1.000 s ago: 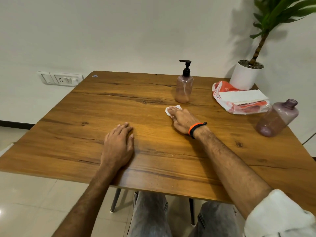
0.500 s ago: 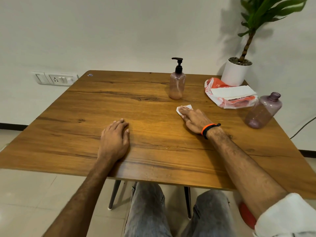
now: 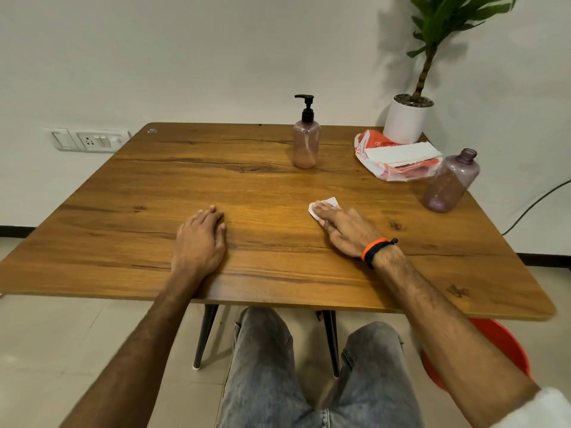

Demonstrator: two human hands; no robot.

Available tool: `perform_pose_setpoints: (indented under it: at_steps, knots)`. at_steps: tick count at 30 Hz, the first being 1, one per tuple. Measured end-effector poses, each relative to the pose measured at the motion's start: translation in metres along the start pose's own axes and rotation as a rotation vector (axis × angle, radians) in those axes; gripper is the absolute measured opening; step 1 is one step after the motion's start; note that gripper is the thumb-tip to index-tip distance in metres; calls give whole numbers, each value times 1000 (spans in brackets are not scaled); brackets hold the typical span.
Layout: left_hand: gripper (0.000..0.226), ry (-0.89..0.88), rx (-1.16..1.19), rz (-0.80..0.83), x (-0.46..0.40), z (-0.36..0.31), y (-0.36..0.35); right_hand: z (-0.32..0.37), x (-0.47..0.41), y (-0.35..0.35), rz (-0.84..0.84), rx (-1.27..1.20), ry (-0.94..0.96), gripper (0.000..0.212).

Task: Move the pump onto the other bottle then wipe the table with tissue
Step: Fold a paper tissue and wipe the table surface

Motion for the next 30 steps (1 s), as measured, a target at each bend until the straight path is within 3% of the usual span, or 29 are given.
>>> perform_pose_setpoints:
  at_steps: [18,30]
  knots:
    - [44,1,-26,-11,15,-12,-4,68,46,-16,-58,-6,-37,46]
    - [44,-7,-14,-8,17,-11,-3,93,66,-17,-33,-8,124,47]
Point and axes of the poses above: each hand's wrist, its own x-axis away from the middle knuckle, its own y-axis out of the back of the hand, z = x × y, the point moved 6 cm from there along -x, towards the middle knuckle, and after that the axes turned 9 degrees about x, right-handed, at the moved point
